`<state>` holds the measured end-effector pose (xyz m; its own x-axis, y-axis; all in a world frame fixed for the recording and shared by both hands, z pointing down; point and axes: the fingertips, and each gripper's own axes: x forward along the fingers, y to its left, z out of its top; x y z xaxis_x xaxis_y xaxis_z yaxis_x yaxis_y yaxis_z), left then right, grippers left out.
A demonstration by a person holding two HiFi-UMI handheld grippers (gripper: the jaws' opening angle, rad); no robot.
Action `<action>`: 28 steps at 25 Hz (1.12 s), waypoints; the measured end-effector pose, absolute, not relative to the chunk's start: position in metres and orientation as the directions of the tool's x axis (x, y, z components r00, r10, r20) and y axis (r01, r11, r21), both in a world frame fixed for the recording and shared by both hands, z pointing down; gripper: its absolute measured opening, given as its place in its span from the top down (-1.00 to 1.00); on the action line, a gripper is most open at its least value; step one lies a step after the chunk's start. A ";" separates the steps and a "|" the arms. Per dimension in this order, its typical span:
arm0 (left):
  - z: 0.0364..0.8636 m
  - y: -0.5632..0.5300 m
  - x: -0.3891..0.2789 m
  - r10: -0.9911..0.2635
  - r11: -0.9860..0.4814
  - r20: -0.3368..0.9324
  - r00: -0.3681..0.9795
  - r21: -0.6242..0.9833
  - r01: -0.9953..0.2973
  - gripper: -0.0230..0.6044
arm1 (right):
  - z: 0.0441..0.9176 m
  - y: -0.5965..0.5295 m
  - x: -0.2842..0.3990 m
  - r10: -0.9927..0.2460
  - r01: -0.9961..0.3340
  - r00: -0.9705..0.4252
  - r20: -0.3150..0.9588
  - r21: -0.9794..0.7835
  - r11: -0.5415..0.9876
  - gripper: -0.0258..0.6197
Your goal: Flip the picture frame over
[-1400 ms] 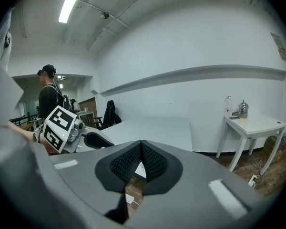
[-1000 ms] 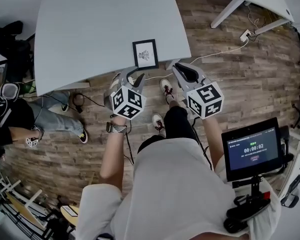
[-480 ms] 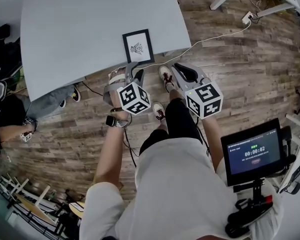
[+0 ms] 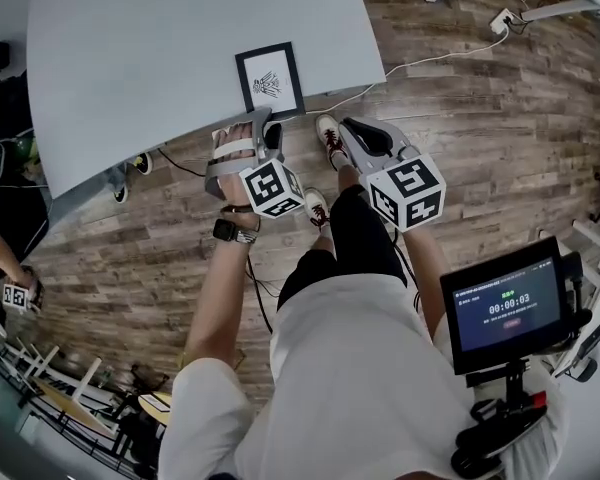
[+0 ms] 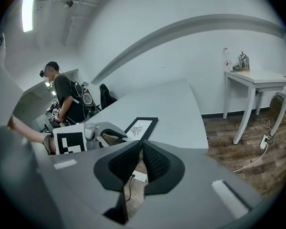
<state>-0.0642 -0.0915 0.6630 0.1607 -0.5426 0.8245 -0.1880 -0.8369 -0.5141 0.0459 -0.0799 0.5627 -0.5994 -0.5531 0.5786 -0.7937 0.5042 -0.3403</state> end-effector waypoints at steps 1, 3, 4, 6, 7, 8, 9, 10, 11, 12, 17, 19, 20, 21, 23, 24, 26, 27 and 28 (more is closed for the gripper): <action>0.659 -0.091 -0.063 -0.555 -0.829 0.817 0.156 -0.528 -0.183 0.39 | 0.559 -0.078 0.047 -0.553 -0.792 -0.602 0.576 -0.342 0.506 0.85; 0.650 -0.089 -0.060 -0.575 -0.816 0.805 0.148 -0.549 -0.182 0.36 | 0.550 -0.071 0.047 -0.550 -0.786 -0.610 0.571 -0.346 0.512 0.86; 0.646 -0.087 -0.059 -0.584 -0.809 0.799 0.145 -0.558 -0.183 0.36 | 0.547 -0.067 0.048 -0.549 -0.784 -0.613 0.569 -0.349 0.514 0.86; 0.640 -0.086 -0.056 -0.602 -0.796 0.787 0.138 -0.578 -0.179 0.36 | 0.542 -0.061 0.050 -0.549 -0.783 -0.615 0.566 -0.351 0.514 0.86; 0.637 -0.086 -0.055 -0.611 -0.790 0.780 0.135 -0.588 -0.177 0.36 | 0.540 -0.059 0.052 -0.551 -0.783 -0.614 0.565 -0.350 0.514 0.86; 0.634 -0.086 -0.054 -0.618 -0.784 0.775 0.134 -0.596 -0.175 0.36 | 0.538 -0.057 0.053 -0.553 -0.784 -0.613 0.564 -0.348 0.514 0.87; 0.632 -0.086 -0.054 -0.624 -0.780 0.771 0.132 -0.602 -0.173 0.36 | 0.537 -0.056 0.054 -0.552 -0.784 -0.613 0.565 -0.347 0.515 0.88; 0.631 -0.087 -0.054 -0.628 -0.776 0.768 0.128 -0.606 -0.172 0.37 | 0.537 -0.055 0.054 -0.551 -0.783 -0.614 0.565 -0.346 0.517 0.89; 0.632 -0.087 -0.055 -0.631 -0.774 0.766 0.124 -0.610 -0.170 0.37 | 0.539 -0.054 0.054 -0.548 -0.782 -0.615 0.567 -0.346 0.518 0.89; 0.634 -0.087 -0.056 -0.634 -0.772 0.764 0.121 -0.613 -0.168 0.38 | 0.541 -0.054 0.054 -0.547 -0.781 -0.615 0.568 -0.347 0.519 0.89; 0.640 -0.092 -0.058 -0.612 -0.788 0.779 0.133 -0.588 -0.182 0.49 | 0.546 -0.064 0.053 -0.554 -0.788 -0.606 0.571 -0.334 0.517 0.89; 0.635 -0.094 -0.056 -0.603 -0.794 0.783 0.151 -0.571 -0.207 0.51 | 0.540 -0.069 0.054 -0.562 -0.792 -0.601 0.568 -0.325 0.517 0.89; 0.632 -0.095 -0.054 -0.599 -0.796 0.784 0.163 -0.561 -0.225 0.52 | 0.539 -0.071 0.055 -0.567 -0.794 -0.598 0.566 -0.322 0.516 0.89; 0.631 -0.096 -0.052 -0.595 -0.798 0.784 0.176 -0.551 -0.245 0.53 | 0.538 -0.073 0.055 -0.572 -0.796 -0.595 0.564 -0.318 0.515 0.89; 0.629 -0.100 -0.048 -0.593 -0.797 0.779 0.202 -0.534 -0.281 0.57 | 0.537 -0.080 0.057 -0.583 -0.800 -0.590 0.558 -0.309 0.514 0.89; 0.627 -0.102 -0.046 -0.593 -0.797 0.777 0.213 -0.527 -0.296 0.59 | 0.536 -0.084 0.057 -0.589 -0.802 -0.588 0.554 -0.304 0.514 0.90; 0.623 -0.106 -0.043 -0.587 -0.799 0.775 0.235 -0.506 -0.325 0.61 | 0.532 -0.090 0.057 -0.598 -0.805 -0.585 0.548 -0.297 0.514 0.90; 0.621 -0.107 -0.042 -0.583 -0.800 0.775 0.246 -0.493 -0.342 0.62 | 0.530 -0.093 0.057 -0.602 -0.806 -0.583 0.545 -0.295 0.514 0.90; 0.618 -0.108 -0.040 -0.579 -0.801 0.774 0.258 -0.479 -0.359 0.63 | 0.528 -0.095 0.058 -0.606 -0.807 -0.582 0.542 -0.293 0.513 0.90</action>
